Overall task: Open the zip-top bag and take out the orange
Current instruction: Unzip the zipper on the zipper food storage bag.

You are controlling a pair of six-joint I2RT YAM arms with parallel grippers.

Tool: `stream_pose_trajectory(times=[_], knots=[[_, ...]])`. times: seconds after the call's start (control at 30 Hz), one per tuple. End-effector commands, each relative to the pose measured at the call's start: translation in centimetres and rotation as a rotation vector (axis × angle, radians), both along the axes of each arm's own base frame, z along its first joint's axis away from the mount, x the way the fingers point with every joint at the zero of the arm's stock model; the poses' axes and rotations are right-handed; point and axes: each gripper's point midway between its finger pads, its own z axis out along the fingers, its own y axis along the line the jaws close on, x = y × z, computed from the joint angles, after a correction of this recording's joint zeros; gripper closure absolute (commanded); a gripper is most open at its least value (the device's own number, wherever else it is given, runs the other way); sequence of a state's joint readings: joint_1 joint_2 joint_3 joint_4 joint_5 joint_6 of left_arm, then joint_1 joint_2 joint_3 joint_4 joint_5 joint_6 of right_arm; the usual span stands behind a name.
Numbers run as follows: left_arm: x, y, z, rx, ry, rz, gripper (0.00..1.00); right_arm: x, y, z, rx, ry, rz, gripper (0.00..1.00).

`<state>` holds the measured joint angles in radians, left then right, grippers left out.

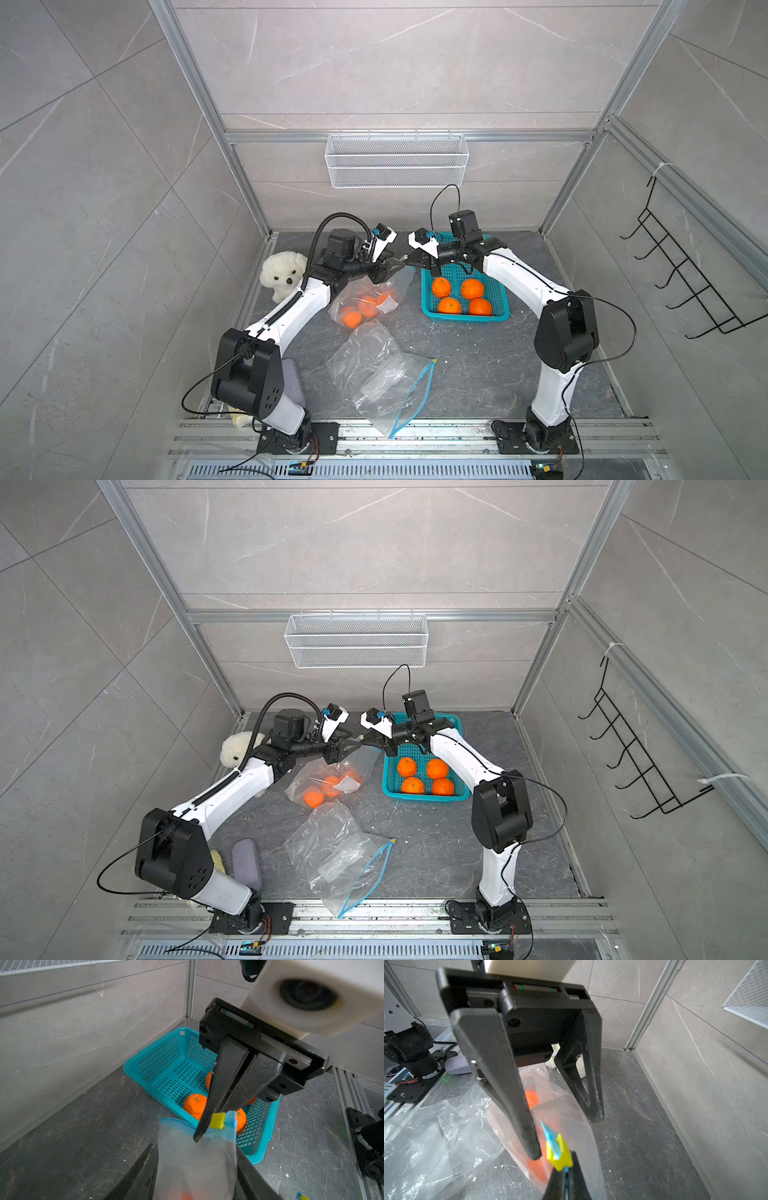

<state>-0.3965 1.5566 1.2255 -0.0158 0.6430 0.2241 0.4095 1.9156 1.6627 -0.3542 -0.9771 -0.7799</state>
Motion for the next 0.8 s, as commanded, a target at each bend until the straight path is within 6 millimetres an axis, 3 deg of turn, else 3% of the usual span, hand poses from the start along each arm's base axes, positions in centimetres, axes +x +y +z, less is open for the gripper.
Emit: stream_pose_trajectory(times=[0.0,0.13,0.17,0.3,0.37,0.77], knots=[[-0.3,-0.5,0.7,-0.032,-0.023,-0.053,0.56,-1.0,0.5,0.7,0.019,0.033,0.032,1.00],[-0.2,-0.5,0.4,-0.029,-0.012,-0.048,0.99,-1.1,0.6,0.6,0.016,0.030,0.030,1.00],[-0.3,-0.4,0.4,-0.026,-0.008,-0.046,1.00,-1.1,0.8,0.7,0.015,0.014,0.017,0.98],[-0.5,0.0,0.1,-0.022,-0.008,-0.020,1.00,-0.8,1.5,1.0,0.010,-0.095,-0.080,0.61],[-0.5,0.2,0.2,-0.024,-0.014,-0.011,1.00,-1.2,1.6,1.6,0.024,-0.151,-0.089,0.53],[-1.0,0.2,0.6,-0.038,-0.015,-0.030,1.00,-2.2,1.1,4.3,0.053,-0.222,-0.090,0.53]])
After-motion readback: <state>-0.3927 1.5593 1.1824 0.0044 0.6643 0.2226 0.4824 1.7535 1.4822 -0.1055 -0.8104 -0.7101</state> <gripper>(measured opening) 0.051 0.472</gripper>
